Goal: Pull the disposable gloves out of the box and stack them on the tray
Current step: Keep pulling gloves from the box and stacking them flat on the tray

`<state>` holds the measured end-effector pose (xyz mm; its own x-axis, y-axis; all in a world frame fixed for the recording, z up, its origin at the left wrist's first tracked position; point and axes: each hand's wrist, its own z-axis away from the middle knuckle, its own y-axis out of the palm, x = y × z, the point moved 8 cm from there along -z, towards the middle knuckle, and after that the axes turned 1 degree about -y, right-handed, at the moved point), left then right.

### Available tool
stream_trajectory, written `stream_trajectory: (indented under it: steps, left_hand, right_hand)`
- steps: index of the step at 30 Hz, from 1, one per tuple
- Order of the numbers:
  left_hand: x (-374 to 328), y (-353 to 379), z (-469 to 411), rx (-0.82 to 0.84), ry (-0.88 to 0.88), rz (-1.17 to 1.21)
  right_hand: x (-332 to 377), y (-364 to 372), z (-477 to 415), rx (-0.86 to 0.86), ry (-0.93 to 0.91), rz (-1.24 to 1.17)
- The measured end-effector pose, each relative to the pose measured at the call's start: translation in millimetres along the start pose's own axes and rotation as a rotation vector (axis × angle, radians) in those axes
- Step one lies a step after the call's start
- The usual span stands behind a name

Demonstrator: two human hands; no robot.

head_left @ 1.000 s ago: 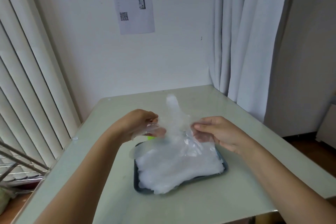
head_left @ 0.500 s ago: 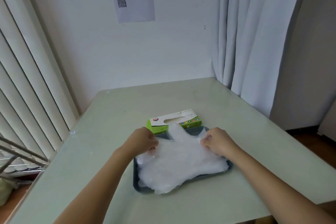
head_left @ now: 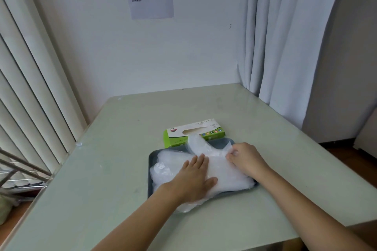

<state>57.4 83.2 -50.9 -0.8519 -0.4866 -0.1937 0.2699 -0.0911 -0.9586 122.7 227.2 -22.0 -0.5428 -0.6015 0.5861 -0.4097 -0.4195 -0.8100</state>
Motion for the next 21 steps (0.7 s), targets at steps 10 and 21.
stream_trajectory:
  steps: [10, 21]
  left_hand:
    - [1.4, 8.4, -4.2, 0.013, 0.059, -0.05]
    - [68.3, 4.3, 40.7, 0.216, -0.017, -0.237]
  right_hand:
    - [51.7, 54.3, 35.9, 0.33, -0.272, -0.162]
    - [19.5, 59.5, 33.4, 0.556, -0.371, 0.406]
